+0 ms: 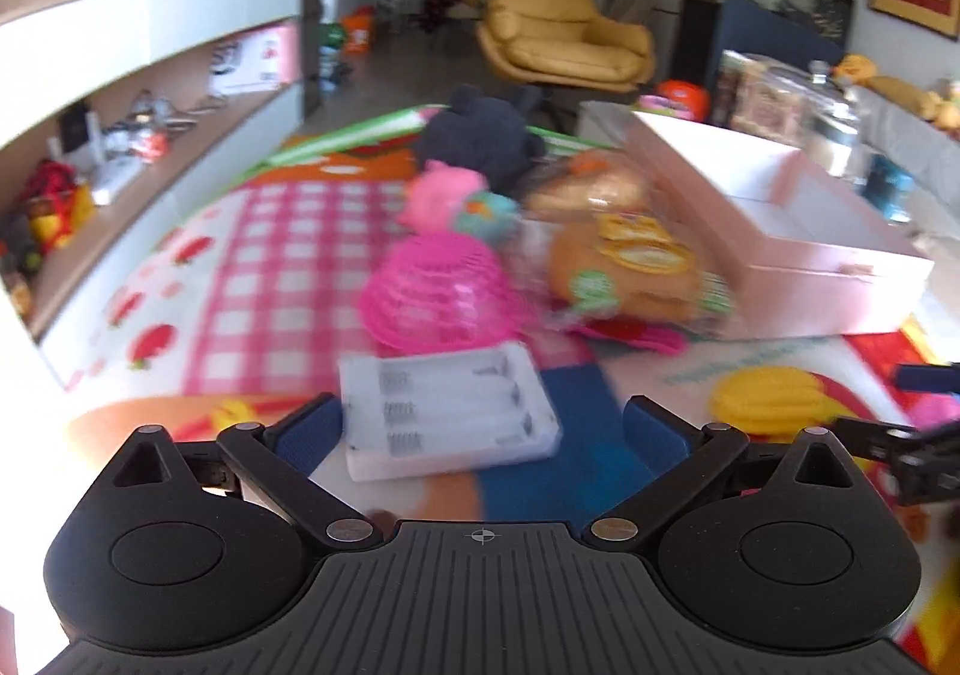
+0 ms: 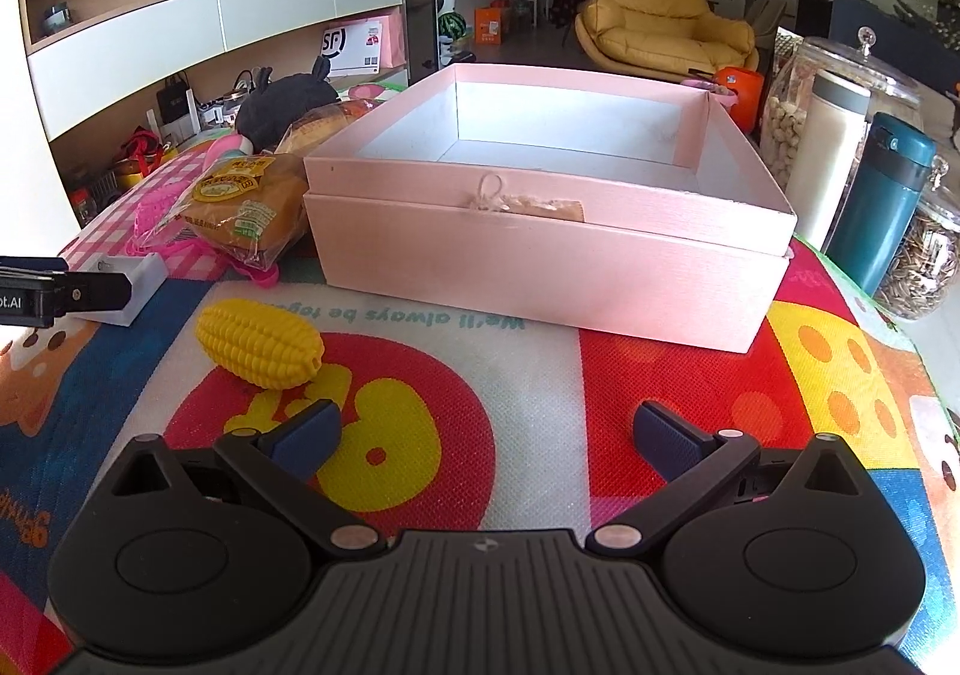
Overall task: Organize objects
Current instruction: 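Grasp the white battery charger with the left gripper while the right gripper reaches for the yellow corn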
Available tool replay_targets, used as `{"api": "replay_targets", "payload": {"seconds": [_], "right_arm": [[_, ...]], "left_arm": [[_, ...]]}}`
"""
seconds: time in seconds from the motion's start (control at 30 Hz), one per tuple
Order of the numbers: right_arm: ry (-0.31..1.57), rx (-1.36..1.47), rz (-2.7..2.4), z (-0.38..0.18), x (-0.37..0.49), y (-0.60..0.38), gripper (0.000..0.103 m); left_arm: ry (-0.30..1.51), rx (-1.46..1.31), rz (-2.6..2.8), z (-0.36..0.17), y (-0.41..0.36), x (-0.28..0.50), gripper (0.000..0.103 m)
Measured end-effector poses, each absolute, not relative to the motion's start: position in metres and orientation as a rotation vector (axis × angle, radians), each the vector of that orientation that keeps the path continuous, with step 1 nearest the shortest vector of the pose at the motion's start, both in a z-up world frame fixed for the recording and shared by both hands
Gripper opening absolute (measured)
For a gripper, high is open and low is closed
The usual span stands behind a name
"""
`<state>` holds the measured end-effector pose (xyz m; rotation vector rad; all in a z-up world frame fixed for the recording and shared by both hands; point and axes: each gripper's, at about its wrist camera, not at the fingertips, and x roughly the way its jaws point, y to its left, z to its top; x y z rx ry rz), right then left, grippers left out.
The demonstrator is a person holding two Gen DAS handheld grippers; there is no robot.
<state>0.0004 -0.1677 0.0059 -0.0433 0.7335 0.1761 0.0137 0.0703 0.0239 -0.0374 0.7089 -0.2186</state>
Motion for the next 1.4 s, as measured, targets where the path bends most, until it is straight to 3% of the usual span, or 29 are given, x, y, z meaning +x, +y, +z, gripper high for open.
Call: {"api": "replay_targets", "payload": {"seconds": [0.13, 0.33, 0.6, 0.8, 0.9, 0.93, 0.97, 1.4], "right_arm": [[0.734, -0.043, 0.176, 0.006, 0.000, -0.168, 0.103], [0.734, -0.043, 0.176, 0.006, 0.000, -0.168, 0.103], [0.740, -0.046, 0.179, 0.007, 0.001, -0.168, 0.103], [0.753, -0.061, 0.193, 0.008, 0.002, -0.168, 0.103], [0.770, -0.061, 0.196, 0.009, 0.004, -0.168, 0.103], [0.775, -0.062, 0.195, 0.009, 0.005, -0.168, 0.103], [0.781, -0.062, 0.191, 0.009, 0.006, -0.167, 0.103], [0.742, -0.002, 0.347, 0.022, -0.011, -0.166, 0.103]], "left_arm": [[0.721, -0.038, -0.499, 0.030, 0.051, -0.009, 0.102], [0.619, 0.284, -0.393, 0.031, 0.025, -0.022, 0.102], [0.709, 0.217, -0.317, 0.018, 0.018, 0.031, 0.102], [0.735, 0.127, -0.316, 0.009, 0.026, 0.041, 0.096], [0.709, 0.107, -0.245, 0.011, 0.029, 0.032, 0.071], [0.708, 0.097, -0.238, 0.013, 0.030, 0.028, 0.057], [0.715, 0.096, -0.232, 0.015, 0.030, 0.022, 0.053], [0.677, 0.096, -0.281, 0.013, 0.021, -0.068, 0.053]]}}
